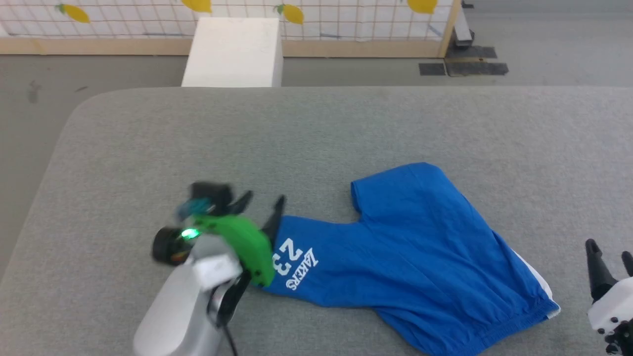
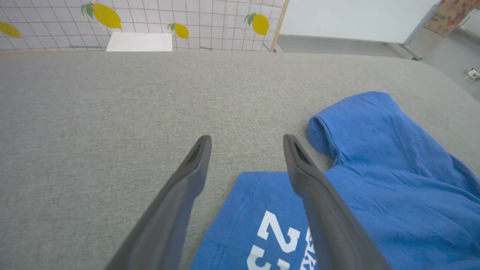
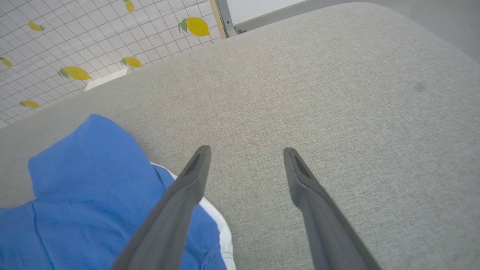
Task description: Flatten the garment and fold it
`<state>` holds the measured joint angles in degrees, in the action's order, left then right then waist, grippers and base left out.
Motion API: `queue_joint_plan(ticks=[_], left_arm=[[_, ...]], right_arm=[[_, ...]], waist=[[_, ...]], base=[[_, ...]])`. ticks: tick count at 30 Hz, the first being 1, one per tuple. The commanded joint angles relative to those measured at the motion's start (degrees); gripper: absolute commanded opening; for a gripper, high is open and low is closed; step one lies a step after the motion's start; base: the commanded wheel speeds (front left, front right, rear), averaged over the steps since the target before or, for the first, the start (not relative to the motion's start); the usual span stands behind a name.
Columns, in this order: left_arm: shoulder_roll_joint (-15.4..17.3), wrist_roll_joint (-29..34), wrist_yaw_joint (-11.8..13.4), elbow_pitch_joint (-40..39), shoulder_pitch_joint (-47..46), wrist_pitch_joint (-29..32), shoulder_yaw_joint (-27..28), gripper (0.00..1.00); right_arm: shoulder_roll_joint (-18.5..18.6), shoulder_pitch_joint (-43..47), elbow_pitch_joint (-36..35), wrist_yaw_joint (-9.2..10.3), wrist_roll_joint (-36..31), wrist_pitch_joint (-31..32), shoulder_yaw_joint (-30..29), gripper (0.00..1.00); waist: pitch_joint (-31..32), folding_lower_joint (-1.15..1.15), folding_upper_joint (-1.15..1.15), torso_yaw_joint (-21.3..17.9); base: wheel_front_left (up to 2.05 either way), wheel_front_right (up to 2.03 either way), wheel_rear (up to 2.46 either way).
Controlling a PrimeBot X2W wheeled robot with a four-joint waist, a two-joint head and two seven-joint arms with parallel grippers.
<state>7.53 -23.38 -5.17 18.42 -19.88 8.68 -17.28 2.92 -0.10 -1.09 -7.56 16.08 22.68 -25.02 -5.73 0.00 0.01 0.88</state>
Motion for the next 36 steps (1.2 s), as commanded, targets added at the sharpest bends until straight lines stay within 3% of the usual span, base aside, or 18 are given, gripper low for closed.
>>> queue_joint_plan(ticks=[1, 7, 11, 16, 17, 18, 19, 20, 28, 36], left_arm=[[-0.44, -0.30, -0.43, 1.48, -2.72, 3.17, -0.80, 1.00], [0.01, 2.71, 0.64, 9.74, -11.33, 20.48, -6.21, 1.00], [1.21, 5.74, 1.80, 15.11, -14.73, 26.00, -8.64, 1.00], [0.57, 4.79, 0.62, 19.30, -15.33, 30.53, -10.12, 1.00], [0.24, 4.05, 0.30, 19.87, -15.13, 31.36, -10.18, 0.92], [0.10, 3.69, 0.01, 20.18, -15.02, 31.93, -10.43, 0.43], [-0.21, 2.89, -0.30, 20.34, -14.84, 32.18, -10.41, 0.11], [-0.44, 2.37, -0.52, 20.41, -14.71, 32.29, -10.48, 0.00], [-1.21, -0.61, -1.45, 19.18, -15.11, 28.67, -10.22, 0.00], [-1.02, -7.18, 0.97, 14.98, -15.47, 21.20, -1.78, 0.00]], right_arm=[[-0.03, -1.07, 0.32, 0.08, -0.17, -0.11, 0.51, 1.00], [-0.03, -1.45, 0.85, 0.08, -0.22, -0.18, 1.65, 1.00], [-0.04, -2.00, 1.04, 0.08, -0.05, -0.41, 2.75, 1.00], [-0.04, -2.39, 1.40, 0.08, 0.12, -0.88, 2.75, 1.00], [-0.04, -2.42, 1.54, 0.08, 0.06, -1.01, 2.67, 1.00], [-0.04, -2.44, 1.67, 0.08, 0.04, -1.13, 2.58, 1.00], [-0.04, -2.48, 1.84, 0.08, 0.00, -1.29, 2.46, 1.00], [-0.04, -2.51, 2.02, 0.08, -0.04, -1.40, 2.40, 1.00], [-0.04, -2.92, 2.92, 0.08, -0.76, -2.17, 2.45, 1.00], [-0.04, -2.52, 3.96, 0.08, -1.33, -2.52, 2.72, 1.00]], waist=[[-0.75, 0.00, -0.01, -0.93], [-2.44, 0.00, -0.01, -2.61], [-3.70, 0.00, -0.01, -3.87], [-4.73, 0.00, -0.01, -4.30], [-4.81, 0.00, -0.01, -4.25], [-4.85, 0.00, -0.01, -4.15], [-4.85, 0.00, -0.01, -3.98], [-4.78, 0.00, -0.01, -3.82], [-3.20, 0.00, -0.01, -1.53], [-0.66, 0.00, -0.01, 1.68]], base=[[0.00, 0.00, 0.00], [0.00, 0.00, 0.00], [0.00, 0.00, 0.00], [0.00, 0.00, 0.00], [0.00, 0.00, 0.00], [0.00, 0.00, 0.00], [0.00, 0.00, 0.00], [0.00, 0.00, 0.00], [0.00, 0.00, 0.00], [0.00, 0.00, 0.00]])
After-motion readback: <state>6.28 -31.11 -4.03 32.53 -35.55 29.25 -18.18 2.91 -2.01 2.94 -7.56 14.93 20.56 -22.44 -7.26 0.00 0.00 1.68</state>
